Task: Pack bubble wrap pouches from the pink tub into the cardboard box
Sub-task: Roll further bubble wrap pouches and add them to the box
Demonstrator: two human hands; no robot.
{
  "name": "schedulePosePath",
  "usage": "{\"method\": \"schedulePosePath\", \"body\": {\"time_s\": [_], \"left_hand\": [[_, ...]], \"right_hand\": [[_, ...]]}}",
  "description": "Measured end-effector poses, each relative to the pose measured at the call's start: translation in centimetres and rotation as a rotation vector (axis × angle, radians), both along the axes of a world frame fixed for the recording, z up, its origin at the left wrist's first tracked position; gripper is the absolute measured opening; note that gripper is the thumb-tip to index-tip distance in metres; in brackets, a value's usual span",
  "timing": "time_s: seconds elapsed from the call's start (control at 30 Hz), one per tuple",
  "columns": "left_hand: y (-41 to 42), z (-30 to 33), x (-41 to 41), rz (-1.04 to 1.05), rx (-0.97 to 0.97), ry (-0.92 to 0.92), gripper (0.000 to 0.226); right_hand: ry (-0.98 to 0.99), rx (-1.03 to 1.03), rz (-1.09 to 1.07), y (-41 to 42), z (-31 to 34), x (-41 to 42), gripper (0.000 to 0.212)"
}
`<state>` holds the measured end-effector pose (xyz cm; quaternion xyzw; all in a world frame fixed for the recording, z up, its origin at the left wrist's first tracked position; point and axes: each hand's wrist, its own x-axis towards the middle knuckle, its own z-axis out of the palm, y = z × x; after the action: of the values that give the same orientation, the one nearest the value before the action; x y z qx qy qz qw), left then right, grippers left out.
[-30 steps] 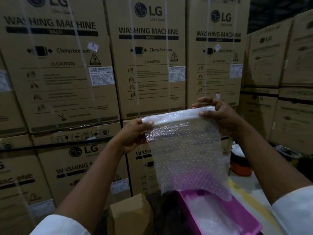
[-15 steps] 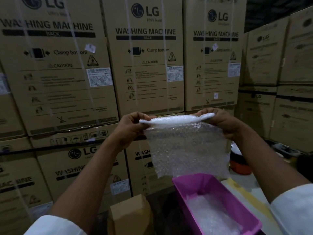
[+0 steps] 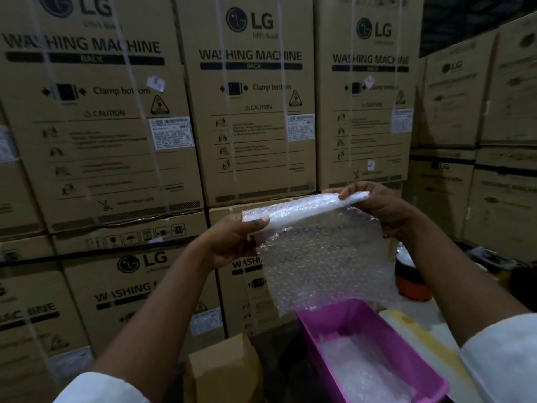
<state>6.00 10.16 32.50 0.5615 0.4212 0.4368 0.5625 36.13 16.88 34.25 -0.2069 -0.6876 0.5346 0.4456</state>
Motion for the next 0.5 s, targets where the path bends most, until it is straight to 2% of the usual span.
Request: {"method": "schedulePosePath", "body": {"time_s": [0.13,0.2,0.43,0.5], "left_hand": [[-0.1,0.2,0.5,0.114,0.074,-0.075,0.025],[-0.2,0.5,0.8,0.156,0.125,-0.060,0.024],[0.1,0.6,1.1,0.264,0.216,-0.016,0.027],[0.2,0.5,1.0,0.252,0.221,-0.025,0.028]], "right_hand": [[0.150,-0.200,0.275,0.2,-0.9,1.0,0.075],[0.207,-0.283,0.388,0.0,-1.4,1.3,0.091],[0.054,-0.197,0.259,-0.8,-1.6,0.7,0.104],[-0.007,-0.150,0.185,-0.8,-1.1,0.3,0.099]]}}
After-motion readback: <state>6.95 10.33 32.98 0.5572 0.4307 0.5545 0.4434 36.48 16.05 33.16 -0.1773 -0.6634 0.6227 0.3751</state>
